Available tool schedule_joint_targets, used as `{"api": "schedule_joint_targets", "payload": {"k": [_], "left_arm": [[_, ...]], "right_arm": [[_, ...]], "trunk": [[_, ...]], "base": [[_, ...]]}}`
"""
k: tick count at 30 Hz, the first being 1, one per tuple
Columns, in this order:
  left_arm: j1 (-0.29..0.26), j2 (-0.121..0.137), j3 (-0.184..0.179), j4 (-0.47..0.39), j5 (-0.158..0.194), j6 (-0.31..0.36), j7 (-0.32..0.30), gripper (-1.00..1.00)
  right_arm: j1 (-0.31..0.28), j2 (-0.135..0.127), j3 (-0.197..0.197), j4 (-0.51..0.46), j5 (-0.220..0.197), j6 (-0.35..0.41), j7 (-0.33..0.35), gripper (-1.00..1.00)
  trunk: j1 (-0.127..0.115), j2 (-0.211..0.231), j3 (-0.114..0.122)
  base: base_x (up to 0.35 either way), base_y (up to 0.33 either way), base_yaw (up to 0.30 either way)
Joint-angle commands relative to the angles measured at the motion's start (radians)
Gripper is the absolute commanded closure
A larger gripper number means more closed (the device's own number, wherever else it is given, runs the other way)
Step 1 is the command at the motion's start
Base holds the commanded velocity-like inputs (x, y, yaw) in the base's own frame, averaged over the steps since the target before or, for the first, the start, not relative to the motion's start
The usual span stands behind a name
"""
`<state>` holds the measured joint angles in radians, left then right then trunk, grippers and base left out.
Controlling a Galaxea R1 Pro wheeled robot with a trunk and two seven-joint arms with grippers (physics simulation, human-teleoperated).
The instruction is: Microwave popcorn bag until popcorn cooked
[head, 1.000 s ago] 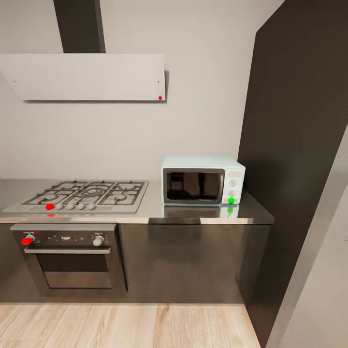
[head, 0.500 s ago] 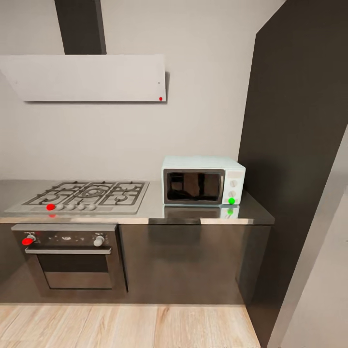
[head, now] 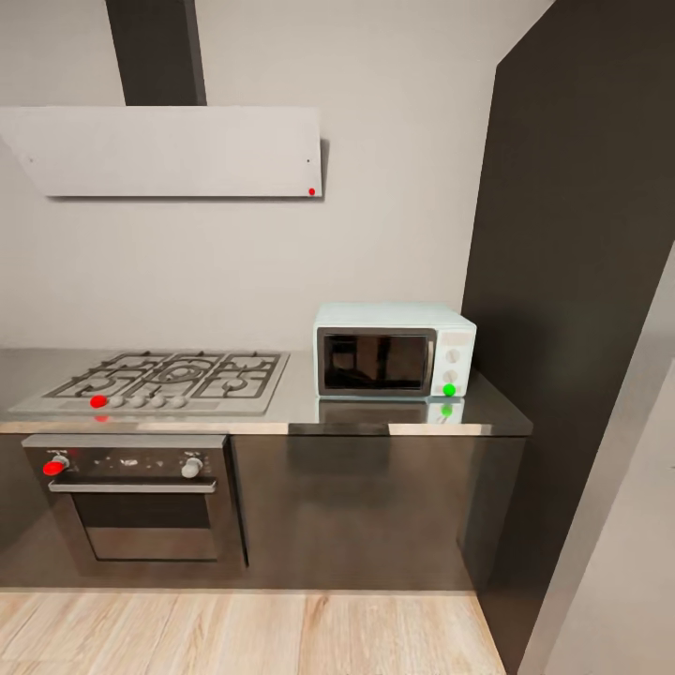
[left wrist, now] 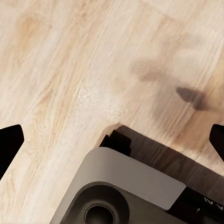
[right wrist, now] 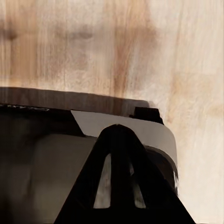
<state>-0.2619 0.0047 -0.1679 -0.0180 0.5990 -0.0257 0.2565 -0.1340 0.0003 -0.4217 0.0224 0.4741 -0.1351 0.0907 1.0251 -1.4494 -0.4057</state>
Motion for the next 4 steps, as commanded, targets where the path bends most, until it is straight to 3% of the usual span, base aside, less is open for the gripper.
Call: {"api": "schedule_joint_targets", "payload": {"k": [1,4], "left_arm": [[0.0,0.0,-0.008,0.0,0.01,-0.002,0.003,-1.0],[0.0,0.0,-0.008,0.0,0.009,-0.002,0.003,-1.0]], "right_arm": [[-0.001,0.003,-0.007,0.002,0.007,-0.006,0.001,1.0],[-0.001,0.005,-0.006,0.002,0.007,-0.006,0.001,1.0]], "trunk": [[0.0,-0.001,-0.001],[0.0,-0.001,-0.001]], "base": [[0.0,0.0,0.0],[0.0,0.0,0.0]]}}
